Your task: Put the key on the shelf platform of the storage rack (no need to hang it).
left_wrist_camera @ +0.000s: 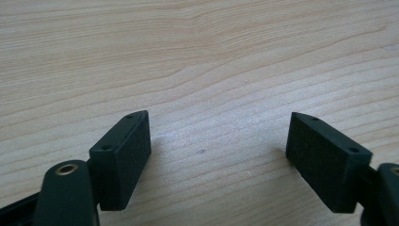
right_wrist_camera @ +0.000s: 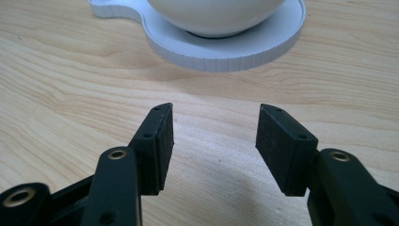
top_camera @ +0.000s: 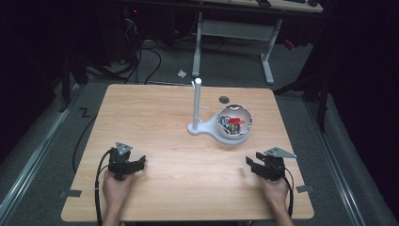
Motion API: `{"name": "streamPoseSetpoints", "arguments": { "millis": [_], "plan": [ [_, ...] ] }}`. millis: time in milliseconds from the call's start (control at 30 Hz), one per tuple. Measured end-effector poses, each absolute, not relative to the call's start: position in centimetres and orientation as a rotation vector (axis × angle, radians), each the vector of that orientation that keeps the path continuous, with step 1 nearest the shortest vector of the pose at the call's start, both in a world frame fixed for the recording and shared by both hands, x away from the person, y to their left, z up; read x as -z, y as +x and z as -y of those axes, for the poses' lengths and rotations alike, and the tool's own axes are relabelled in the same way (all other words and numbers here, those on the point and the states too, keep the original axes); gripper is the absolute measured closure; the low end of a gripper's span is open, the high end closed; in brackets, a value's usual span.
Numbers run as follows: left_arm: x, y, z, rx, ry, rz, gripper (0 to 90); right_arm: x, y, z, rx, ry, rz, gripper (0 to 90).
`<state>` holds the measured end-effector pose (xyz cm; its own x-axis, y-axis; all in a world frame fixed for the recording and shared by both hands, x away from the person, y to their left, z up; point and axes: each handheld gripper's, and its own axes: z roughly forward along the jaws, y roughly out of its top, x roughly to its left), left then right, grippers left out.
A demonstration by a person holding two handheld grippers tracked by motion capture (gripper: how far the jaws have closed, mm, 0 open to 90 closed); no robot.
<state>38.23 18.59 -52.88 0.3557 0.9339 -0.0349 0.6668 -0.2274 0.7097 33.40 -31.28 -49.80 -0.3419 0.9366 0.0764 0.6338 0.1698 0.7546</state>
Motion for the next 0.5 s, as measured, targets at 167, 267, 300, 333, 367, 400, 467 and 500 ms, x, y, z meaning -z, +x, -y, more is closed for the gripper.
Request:
{"name": "streamPoseSetpoints", "arguments": {
  "millis": [167,267,300,333,367,400,467,500],
  "plan": [
    [52.9,38.2,-18.6,-0.538,1.982,-1.387,23.0,50.3,33.5,31.2,-0.972,1.496,-2.04,47.2],
    [52.9,38.2,-18.6,-0.537,1.982,-1.387,23.0,50.6,33.6,31.0,-0.929,1.471,-2.043,47.2],
    [52.9,38.2,-18.6,-0.538,1.982,-1.387,23.0,50.6,33.6,31.0,-0.929,1.471,-2.043,47.2],
    [52.9,38.2,-18.6,-0.538,1.981,-1.387,23.0,50.8,33.7,30.7,-0.91,1.463,-2.047,47.2],
    [52.9,38.2,-18.6,-0.538,1.981,-1.387,23.0,50.9,33.7,30.6,-0.9,1.455,-2.049,47.2],
    [52.9,38.2,-18.6,-0.537,1.981,-1.387,23.0,51.0,33.8,30.5,-0.886,1.45,-2.049,47.2],
    [52.9,38.2,-18.6,-0.537,1.982,-1.387,23.0,51.2,33.9,30.4,-0.87,1.449,-2.053,47.1],
    [52.9,38.2,-18.6,-0.537,1.982,-1.387,23.0,51.2,33.9,30.4,-0.87,1.449,-2.053,47.1]
  ]
}}
